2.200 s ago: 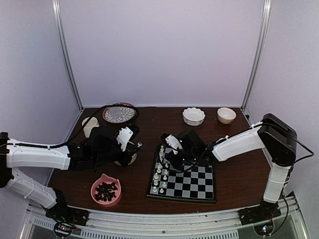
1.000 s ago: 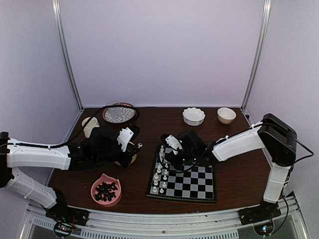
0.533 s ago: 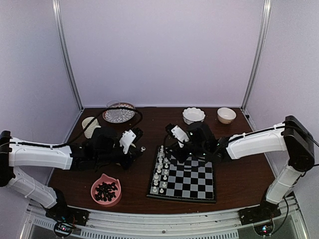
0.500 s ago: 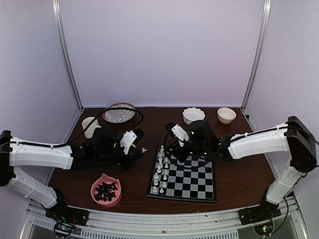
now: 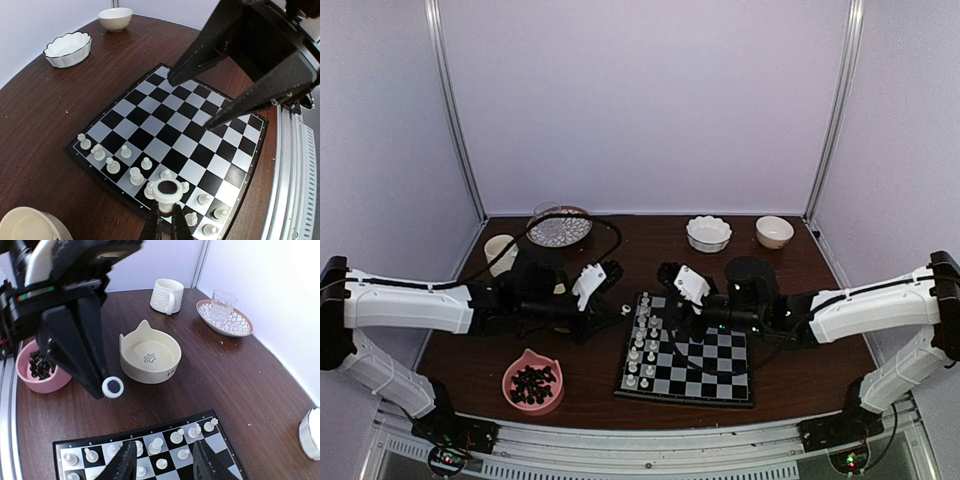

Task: Set up the chess pieces on the board
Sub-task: Pass from the left arm to the right

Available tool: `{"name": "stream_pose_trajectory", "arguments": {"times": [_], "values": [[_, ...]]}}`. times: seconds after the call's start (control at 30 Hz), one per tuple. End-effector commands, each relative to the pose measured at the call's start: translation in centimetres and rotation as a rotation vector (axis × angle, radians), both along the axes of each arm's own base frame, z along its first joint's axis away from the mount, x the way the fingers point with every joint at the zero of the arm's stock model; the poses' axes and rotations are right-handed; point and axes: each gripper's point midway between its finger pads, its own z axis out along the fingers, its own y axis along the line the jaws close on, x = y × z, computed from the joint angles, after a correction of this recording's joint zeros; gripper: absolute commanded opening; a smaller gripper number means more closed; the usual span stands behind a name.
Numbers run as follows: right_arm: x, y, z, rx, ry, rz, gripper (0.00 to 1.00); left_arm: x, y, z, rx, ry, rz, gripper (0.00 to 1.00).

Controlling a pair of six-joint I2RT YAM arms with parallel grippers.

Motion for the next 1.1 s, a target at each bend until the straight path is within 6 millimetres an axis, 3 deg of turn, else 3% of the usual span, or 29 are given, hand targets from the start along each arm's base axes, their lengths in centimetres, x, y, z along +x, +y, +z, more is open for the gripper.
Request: {"name": "stream_pose_trajectory", "arguments": {"times": [0.0,0.13,0.37,0.53,1.07], "values": [[-2.0,-0.2,1.2,-0.009,-0.276,0.106,0.42,-0.8,-1.4,0.9,-0.018,0.007,-0.099,0.0],[-4.4,0.1,-0.7,-0.154,-0.345,0.253,0.42,-1.1,-2.0,0.2,0.006,0.042,-0.138,0.01],[-3.5,-1.3,-1.2,-0.388,-0.55,0.127,0.45,-1.6,-3.3,-1.6,0.055,0.15,-0.183,0.03],[-3.6,-0.7,-2.5,-0.559,-0.665,0.112,0.47,-1.9,-4.0,-2.3,0.074,0.22,-0.21,0.04],[-4.2,0.6,-5.4,-0.678,-0.643,0.196,0.46,-3.5,-5.5,-3.1,0.094,0.364,-0.321,0.04]]}}
